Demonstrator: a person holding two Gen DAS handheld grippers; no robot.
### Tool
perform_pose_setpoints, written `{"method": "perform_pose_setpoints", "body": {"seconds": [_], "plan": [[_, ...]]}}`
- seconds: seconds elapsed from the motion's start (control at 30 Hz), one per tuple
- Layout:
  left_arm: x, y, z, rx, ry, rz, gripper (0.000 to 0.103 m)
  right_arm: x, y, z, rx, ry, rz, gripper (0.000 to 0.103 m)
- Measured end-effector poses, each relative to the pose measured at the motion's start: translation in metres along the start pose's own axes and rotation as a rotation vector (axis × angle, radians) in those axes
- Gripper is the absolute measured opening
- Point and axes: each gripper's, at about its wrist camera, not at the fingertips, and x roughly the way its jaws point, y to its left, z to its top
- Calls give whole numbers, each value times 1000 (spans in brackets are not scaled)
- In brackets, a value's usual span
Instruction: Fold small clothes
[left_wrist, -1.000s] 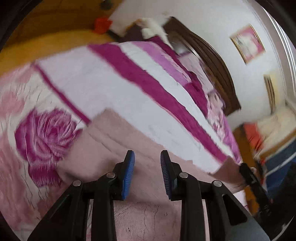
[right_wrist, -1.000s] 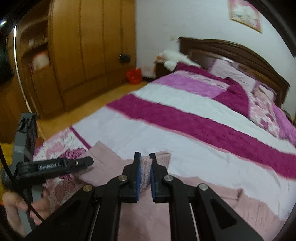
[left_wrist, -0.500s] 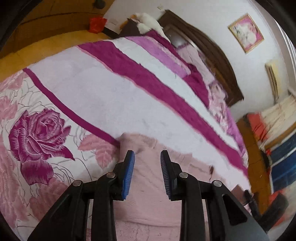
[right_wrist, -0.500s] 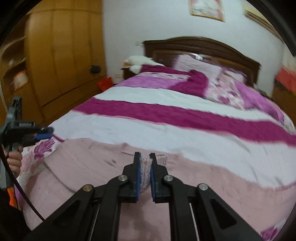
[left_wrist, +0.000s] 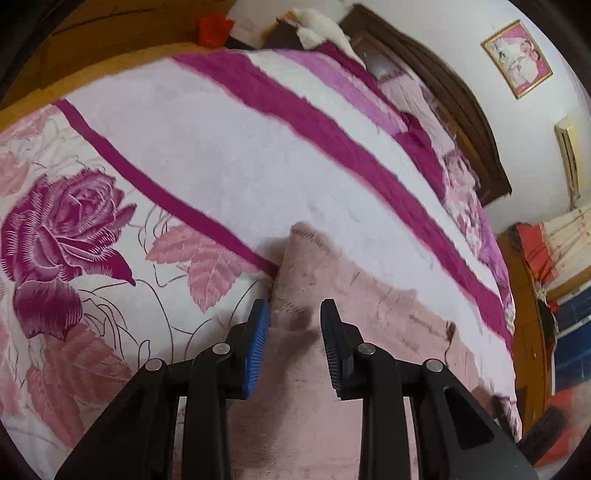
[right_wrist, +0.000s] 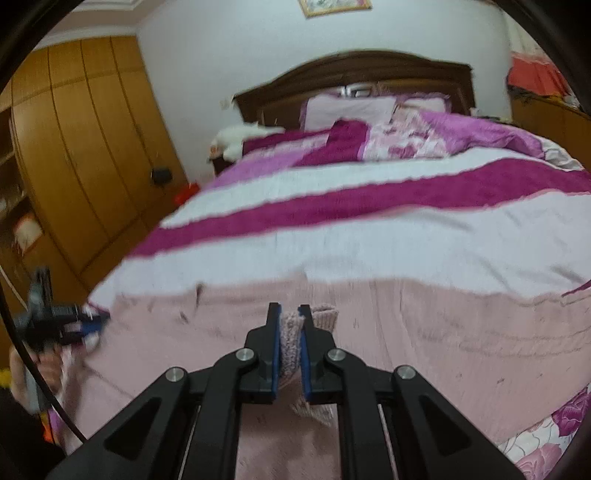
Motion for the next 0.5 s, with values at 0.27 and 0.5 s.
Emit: {"method": "perform_pose_setpoints", "body": {"seconds": [0.27, 0.5], "plan": [[-10, -55, -19, 195, -119, -17, 5, 2, -48, -22, 217, 58, -75, 55], [-8, -83, -35, 334, -34, 45, 5, -45, -15, -28, 32, 13, -344, 58]]}}
